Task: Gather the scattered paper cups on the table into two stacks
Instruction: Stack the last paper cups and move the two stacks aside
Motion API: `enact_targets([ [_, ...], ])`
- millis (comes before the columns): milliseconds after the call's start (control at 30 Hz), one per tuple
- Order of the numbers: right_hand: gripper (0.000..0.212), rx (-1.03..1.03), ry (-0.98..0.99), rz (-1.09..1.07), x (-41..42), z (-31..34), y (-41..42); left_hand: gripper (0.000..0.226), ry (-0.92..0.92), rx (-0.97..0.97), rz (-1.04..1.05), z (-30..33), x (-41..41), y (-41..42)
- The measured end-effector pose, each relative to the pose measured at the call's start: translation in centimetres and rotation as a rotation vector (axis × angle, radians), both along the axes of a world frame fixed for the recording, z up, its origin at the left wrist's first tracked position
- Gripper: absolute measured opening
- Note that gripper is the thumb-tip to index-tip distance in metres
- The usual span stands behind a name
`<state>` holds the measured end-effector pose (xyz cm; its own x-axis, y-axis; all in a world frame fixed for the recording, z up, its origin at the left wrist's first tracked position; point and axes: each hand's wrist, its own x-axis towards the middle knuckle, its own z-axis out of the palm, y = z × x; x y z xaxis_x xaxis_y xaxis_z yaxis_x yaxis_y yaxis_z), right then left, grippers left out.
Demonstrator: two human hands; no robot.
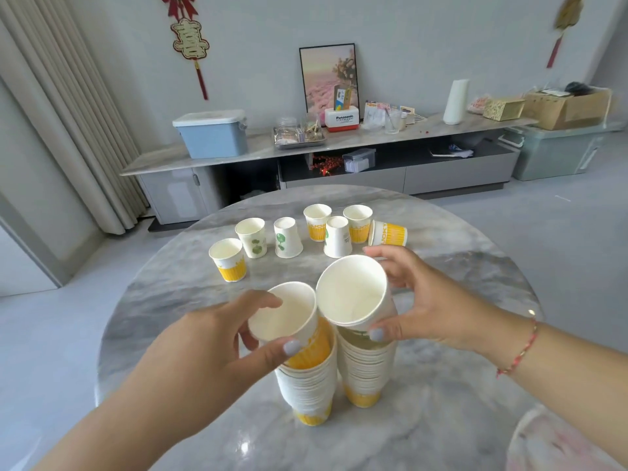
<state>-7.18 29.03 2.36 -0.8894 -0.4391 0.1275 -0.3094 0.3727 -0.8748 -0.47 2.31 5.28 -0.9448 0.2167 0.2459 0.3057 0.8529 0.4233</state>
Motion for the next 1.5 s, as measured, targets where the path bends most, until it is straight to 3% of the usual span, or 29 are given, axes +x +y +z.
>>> enact_targets([
  [200, 0.093, -0.051, 0.053, 0.086, 0.3, -0.1, -0.3, 0.062, -0.028, 0.004, -0.011, -0.6, -0.3, -0.3],
  [300, 0.077, 0.085, 0.153, 0.086, 0.6, -0.2, -0.5, 0.047, -0.042, 0.02, -0.009, -0.9, -0.6, -0.4],
  [400, 0.084, 0.229, 0.277, 0.069, 0.6, 0.1, -0.2, 0.042, -0.044, 0.056, 0.002, -1.1, -0.7, -0.5],
  [600, 0.062, 0.085, 0.143, -0.011, -1.5, 0.8, 0.4, 0.036, -0.046, 0.066, 0.102, -0.7, -2.7, -1.2],
  [700, 0.039, 0.091, 0.101, -0.099, -4.7, -0.1, 0.2, 0.027, -0.049, 0.029, 0.219, -1.8, -6.3, -2.1],
  [767, 0.034, 0.144, 0.083, -0.169, -7.2, -0.9, -0.1, 0.033, -0.065, -0.007, 0.265, -3.4, -9.1, -3.3],
  [900, 0.033, 0.343, 0.115, -0.254, -12.6, -3.2, -0.6, 0.053, -0.121, -0.042, 0.375, -6.6, -14.6, -5.8],
  [1067, 0.049, 0.608, 0.22, -0.3, -19.0, -5.4, -1.6, 0.073, -0.172, -0.109, 0.457, -8.6, -20.3, -7.2],
  [1200, 0.061, 0.755, 0.217, -0.287, -23.3, -6.5, -2.7, 0.065, -0.259, -0.173, 0.539, -10.0, -23.5, -7.5],
  [1300, 0.06, 0.823, 0.181, -0.282, -25.0, -7.3, -3.8, 0.058, -0.352, -0.113, 0.601, -10.9, -24.5, -7.5],
  [1367, 0.054, 0.866, 0.213, -0.283, -25.6, -7.7, -4.5, 0.054, -0.349, -0.101, 0.613, -11.4, -24.6, -7.5],
  [1500, 0.032, 0.753, 0.312, -0.349, -25.8, -7.6, -5.6, 0.049, -0.237, -0.081, 0.63, -12.1, -24.2, -7.4],
])
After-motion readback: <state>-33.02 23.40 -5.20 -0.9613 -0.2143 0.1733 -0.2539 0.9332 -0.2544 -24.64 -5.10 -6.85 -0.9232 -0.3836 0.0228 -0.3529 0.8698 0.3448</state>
